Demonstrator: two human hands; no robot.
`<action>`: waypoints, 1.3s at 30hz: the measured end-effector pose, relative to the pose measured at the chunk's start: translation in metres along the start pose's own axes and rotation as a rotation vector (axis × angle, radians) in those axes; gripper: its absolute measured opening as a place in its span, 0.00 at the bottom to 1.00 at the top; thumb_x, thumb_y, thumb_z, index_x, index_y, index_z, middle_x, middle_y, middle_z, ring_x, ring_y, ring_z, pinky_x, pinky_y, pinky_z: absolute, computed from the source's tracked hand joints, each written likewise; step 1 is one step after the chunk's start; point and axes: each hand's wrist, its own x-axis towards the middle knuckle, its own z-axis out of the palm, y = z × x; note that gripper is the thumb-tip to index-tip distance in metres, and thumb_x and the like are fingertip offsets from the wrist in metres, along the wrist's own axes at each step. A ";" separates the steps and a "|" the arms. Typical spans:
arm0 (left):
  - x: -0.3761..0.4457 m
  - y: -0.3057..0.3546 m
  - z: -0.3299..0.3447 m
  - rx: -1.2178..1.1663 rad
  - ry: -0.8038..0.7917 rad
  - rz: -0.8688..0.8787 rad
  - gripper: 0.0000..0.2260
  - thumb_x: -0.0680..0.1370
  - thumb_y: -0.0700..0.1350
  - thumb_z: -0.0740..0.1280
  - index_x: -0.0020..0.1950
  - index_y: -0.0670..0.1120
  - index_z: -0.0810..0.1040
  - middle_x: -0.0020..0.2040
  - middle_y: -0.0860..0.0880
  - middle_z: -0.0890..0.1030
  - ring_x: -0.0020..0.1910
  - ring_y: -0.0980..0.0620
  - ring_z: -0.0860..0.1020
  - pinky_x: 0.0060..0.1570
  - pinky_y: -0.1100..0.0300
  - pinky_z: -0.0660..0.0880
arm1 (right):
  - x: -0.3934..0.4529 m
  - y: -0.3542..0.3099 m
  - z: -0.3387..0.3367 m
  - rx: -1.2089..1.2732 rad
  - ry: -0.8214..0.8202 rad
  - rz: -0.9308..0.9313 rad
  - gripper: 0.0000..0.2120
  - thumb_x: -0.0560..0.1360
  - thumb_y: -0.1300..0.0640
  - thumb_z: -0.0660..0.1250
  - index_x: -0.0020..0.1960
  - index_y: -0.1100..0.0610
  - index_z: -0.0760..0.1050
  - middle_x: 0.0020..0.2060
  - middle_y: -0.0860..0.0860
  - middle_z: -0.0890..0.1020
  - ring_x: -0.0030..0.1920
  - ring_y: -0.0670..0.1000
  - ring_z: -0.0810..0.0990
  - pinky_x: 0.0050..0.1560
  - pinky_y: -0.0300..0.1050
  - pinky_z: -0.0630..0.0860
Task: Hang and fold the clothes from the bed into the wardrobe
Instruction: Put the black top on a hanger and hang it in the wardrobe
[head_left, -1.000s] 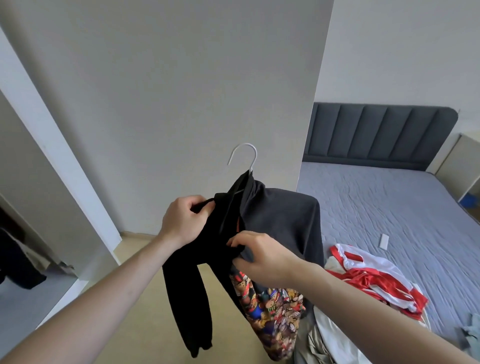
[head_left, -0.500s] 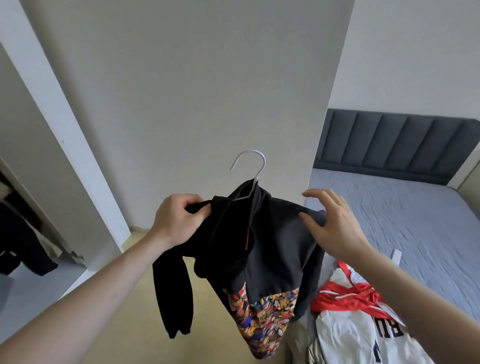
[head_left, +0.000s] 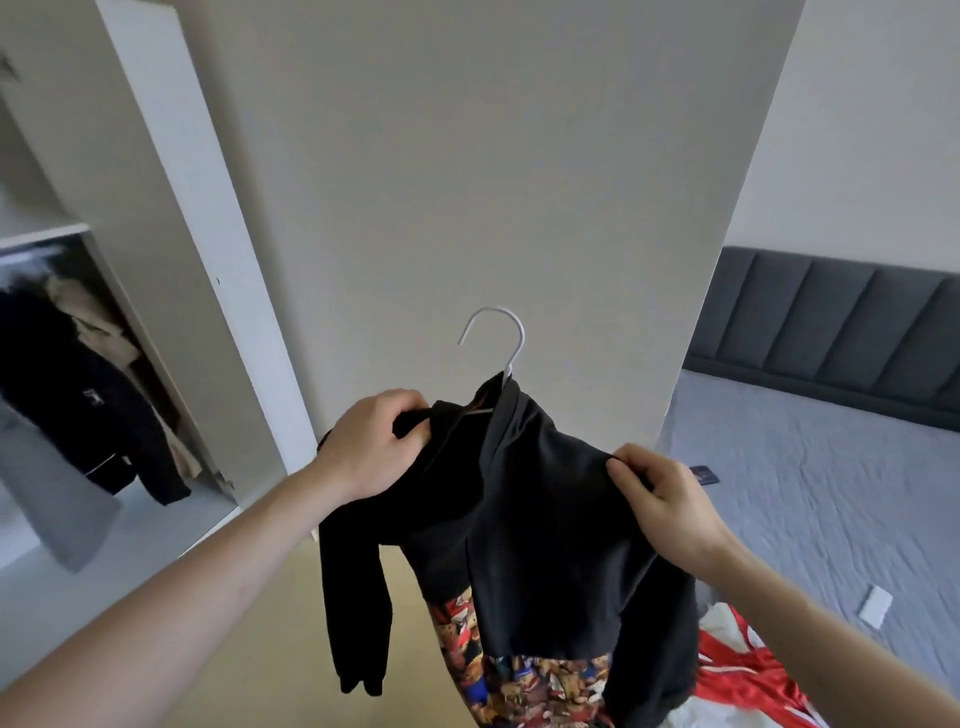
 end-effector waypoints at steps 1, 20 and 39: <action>-0.002 0.006 0.001 0.037 0.002 0.011 0.07 0.77 0.55 0.61 0.46 0.56 0.78 0.43 0.60 0.80 0.44 0.61 0.77 0.43 0.62 0.70 | 0.002 -0.002 0.000 0.019 0.002 -0.005 0.15 0.83 0.55 0.63 0.38 0.54 0.72 0.28 0.44 0.70 0.32 0.44 0.67 0.36 0.44 0.66; -0.054 -0.010 -0.049 0.005 0.067 -0.251 0.10 0.77 0.42 0.58 0.35 0.46 0.64 0.32 0.53 0.67 0.32 0.54 0.63 0.37 0.59 0.63 | 0.052 -0.058 0.099 0.217 -0.330 -0.151 0.15 0.82 0.54 0.65 0.37 0.56 0.72 0.27 0.43 0.68 0.30 0.44 0.66 0.32 0.39 0.64; -0.101 -0.221 -0.209 0.213 0.513 -0.400 0.24 0.70 0.66 0.72 0.61 0.56 0.76 0.57 0.61 0.72 0.59 0.57 0.71 0.63 0.54 0.72 | 0.116 -0.240 0.350 0.366 -0.427 -0.193 0.13 0.80 0.52 0.64 0.38 0.54 0.76 0.28 0.46 0.74 0.30 0.42 0.72 0.32 0.35 0.68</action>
